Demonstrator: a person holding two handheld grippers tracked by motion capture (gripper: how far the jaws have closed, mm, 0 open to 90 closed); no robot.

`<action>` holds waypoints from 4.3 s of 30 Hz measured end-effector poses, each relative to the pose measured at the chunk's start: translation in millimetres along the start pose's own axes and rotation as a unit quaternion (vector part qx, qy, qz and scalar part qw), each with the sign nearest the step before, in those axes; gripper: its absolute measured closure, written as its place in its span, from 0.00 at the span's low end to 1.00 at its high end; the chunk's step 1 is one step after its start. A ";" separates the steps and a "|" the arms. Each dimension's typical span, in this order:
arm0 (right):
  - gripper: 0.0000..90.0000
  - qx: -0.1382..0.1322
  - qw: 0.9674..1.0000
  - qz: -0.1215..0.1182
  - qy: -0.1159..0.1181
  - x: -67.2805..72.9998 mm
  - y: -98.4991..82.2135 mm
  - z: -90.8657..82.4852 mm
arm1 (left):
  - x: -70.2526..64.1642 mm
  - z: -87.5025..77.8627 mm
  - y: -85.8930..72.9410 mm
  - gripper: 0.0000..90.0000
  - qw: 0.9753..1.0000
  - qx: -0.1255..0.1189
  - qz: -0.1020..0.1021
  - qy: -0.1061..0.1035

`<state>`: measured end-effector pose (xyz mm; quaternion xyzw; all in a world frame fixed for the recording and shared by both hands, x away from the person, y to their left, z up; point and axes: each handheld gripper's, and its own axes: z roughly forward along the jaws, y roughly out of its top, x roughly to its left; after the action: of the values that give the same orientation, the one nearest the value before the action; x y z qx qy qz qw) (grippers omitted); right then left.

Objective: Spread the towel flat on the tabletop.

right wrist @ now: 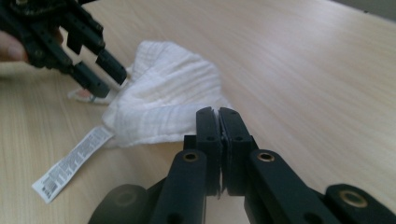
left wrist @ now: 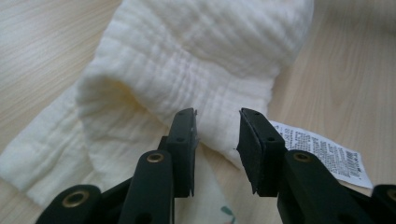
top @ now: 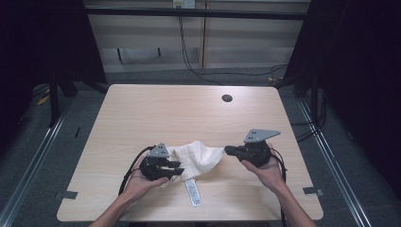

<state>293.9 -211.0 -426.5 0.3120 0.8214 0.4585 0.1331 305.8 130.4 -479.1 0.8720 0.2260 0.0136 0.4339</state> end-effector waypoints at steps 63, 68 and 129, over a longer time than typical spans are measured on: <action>0.97 0.015 0.999 0.038 -0.035 -20.5 -25.9 -15.8 | -30.0 58.7 15.2 0.95 0.997 0.041 0.061 -0.008; 0.97 0.002 0.998 0.044 -0.040 -23.7 -24.3 -24.7 | -20.9 28.1 23.9 0.96 0.999 -0.002 0.035 -0.020; 0.97 -0.077 0.997 -0.011 0.024 40.2 77.3 -90.4 | -2.4 -132.8 90.4 0.96 0.991 -0.115 0.058 -0.023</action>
<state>247.5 -216.3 -309.9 0.2813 0.7901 0.5259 0.1419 309.0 182.0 -327.0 0.8280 0.1617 0.0447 0.5351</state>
